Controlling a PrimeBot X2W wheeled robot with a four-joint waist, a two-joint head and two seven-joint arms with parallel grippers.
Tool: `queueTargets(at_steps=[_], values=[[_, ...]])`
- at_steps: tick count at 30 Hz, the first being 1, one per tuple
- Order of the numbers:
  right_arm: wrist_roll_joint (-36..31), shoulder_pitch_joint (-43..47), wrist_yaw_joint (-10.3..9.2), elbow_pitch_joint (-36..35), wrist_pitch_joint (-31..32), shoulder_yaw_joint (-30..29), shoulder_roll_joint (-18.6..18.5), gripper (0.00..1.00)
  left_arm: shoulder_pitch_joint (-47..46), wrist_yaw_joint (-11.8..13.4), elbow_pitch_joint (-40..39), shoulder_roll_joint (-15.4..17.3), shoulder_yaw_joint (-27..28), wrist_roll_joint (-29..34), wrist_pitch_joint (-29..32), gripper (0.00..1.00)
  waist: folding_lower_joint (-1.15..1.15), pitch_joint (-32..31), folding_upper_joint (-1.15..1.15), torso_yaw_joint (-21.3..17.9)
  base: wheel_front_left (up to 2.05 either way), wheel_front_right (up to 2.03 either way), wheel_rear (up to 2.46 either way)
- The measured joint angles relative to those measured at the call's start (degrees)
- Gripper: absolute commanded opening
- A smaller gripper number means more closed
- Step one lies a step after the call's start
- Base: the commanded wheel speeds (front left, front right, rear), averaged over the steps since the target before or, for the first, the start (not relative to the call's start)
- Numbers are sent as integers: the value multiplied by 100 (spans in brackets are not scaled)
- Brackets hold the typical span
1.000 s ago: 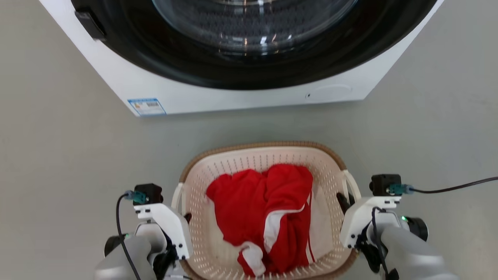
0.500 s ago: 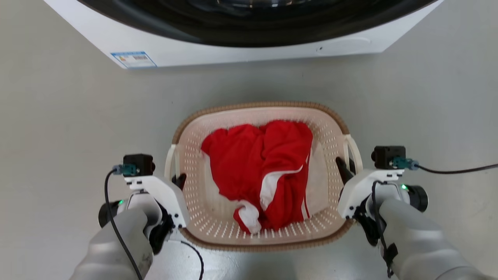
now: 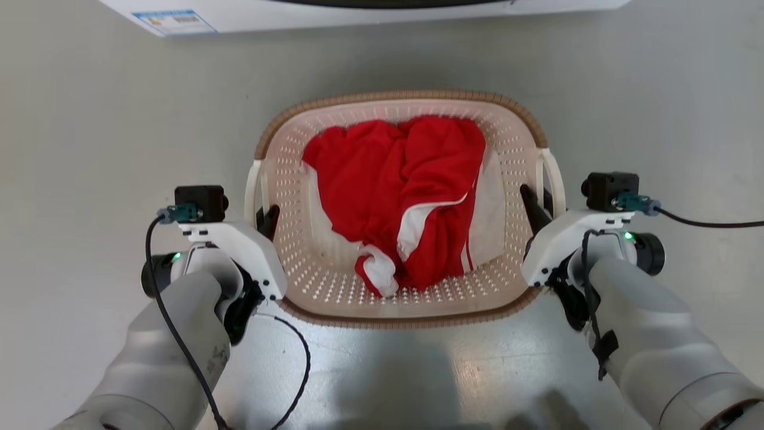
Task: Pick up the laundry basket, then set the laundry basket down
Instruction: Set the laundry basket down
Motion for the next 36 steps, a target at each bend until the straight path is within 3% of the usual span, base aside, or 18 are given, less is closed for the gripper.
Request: queueTargets(at_steps=[9,33,36], values=[[-508,-79,0,-167,0,-527,-26,0,-237,0,-12,2,148,133,-54,0,0,426,0,44,0,0,0],[-1458,-87,0,-332,-13,-1600,79,0,-359,-1,-91,-66,1332,1427,-55,0,0,905,0,38,0,0,0],[-1499,-87,0,-332,-13,-1652,83,0,-359,-1,-92,-82,1405,1478,-55,7,0,918,0,41,0,0,0]])
